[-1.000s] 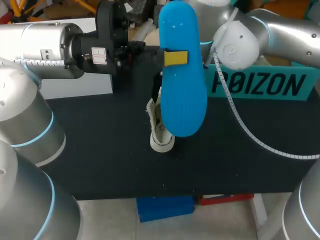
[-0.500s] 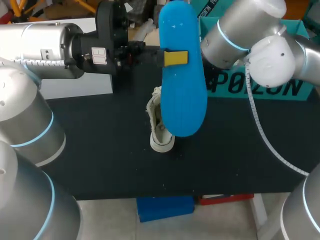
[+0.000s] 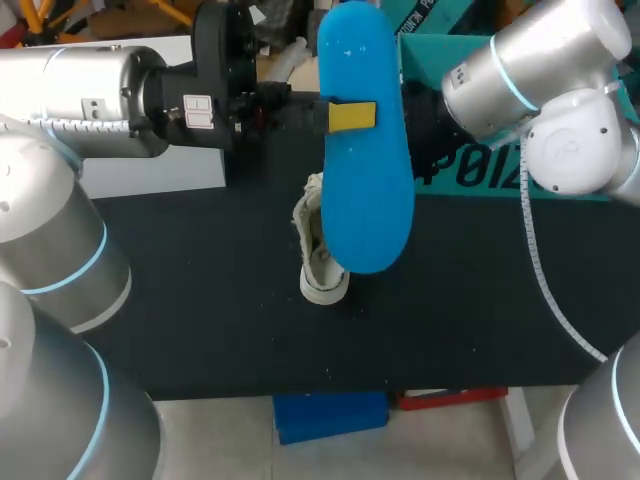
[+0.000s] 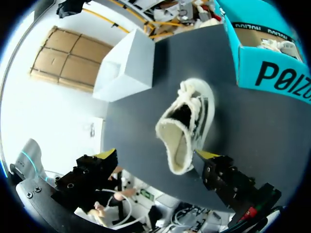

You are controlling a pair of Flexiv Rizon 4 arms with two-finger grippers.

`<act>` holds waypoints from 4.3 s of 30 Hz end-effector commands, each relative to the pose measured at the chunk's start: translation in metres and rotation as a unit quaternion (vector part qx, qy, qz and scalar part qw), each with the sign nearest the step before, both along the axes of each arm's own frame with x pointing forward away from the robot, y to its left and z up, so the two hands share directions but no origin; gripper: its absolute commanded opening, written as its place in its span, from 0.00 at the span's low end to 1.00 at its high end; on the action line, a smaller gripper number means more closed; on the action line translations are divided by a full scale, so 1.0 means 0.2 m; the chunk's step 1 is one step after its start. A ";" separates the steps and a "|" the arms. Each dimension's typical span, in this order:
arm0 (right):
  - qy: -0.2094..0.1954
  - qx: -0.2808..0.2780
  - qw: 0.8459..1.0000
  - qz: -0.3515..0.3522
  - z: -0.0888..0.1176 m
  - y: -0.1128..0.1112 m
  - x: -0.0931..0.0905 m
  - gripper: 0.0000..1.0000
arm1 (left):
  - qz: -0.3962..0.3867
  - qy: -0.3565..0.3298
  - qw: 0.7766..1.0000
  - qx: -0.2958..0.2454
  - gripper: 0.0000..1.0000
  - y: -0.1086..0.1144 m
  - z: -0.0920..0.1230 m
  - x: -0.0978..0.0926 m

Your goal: Take the shoe out of the shoebox, open the shoe tongue, remove and reinsert the insole, then place the shoe into the shoebox

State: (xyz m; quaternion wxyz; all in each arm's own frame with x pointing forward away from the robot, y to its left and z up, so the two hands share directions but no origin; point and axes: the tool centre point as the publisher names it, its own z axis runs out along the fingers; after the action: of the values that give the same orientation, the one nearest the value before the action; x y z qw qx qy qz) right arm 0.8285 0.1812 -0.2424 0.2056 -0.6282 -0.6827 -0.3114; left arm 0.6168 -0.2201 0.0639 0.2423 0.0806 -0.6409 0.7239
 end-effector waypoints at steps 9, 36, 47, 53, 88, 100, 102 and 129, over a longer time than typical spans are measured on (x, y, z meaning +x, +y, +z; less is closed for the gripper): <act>-0.006 0.222 0.975 -0.009 0.03 -0.04 -0.05 1.00 | 0.001 0.001 1.000 0.002 0.00 0.00 0.00 0.00; 0.012 0.360 0.933 -0.020 0.06 -0.07 -0.08 1.00 | -0.003 -0.011 1.000 -0.004 0.00 -0.01 0.00 0.01; 0.012 0.360 0.933 -0.020 0.06 -0.07 -0.08 1.00 | 0.003 -0.152 0.988 -0.006 0.00 -0.11 -0.33 0.16; 0.012 0.360 0.933 -0.020 0.06 -0.07 -0.08 1.00 | 0.009 -0.173 0.985 0.007 0.00 -0.15 -0.54 0.25; 0.012 0.360 0.933 -0.020 0.06 -0.07 -0.08 1.00 | 0.089 -0.516 0.848 0.077 0.00 -0.06 -1.10 0.20; 0.012 0.360 0.933 -0.020 0.06 -0.07 -0.08 1.00 | 0.098 -0.548 0.827 0.083 0.00 -0.02 -1.24 0.30; 0.012 0.360 0.933 -0.020 0.06 -0.07 -0.08 1.00 | 0.098 -0.548 0.827 0.083 0.00 -0.02 -1.24 0.30; 0.012 0.360 0.933 -0.020 0.06 -0.07 -0.08 1.00 | 0.136 -0.842 0.523 0.010 0.00 0.12 -1.63 0.42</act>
State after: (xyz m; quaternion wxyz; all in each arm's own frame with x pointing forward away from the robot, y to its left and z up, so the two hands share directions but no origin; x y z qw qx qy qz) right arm 0.8130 0.1657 -0.2302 0.4212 -0.5282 -0.5102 -0.5323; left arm 0.6940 -0.1951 -0.2512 -0.3970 -0.3959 -0.6081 0.5621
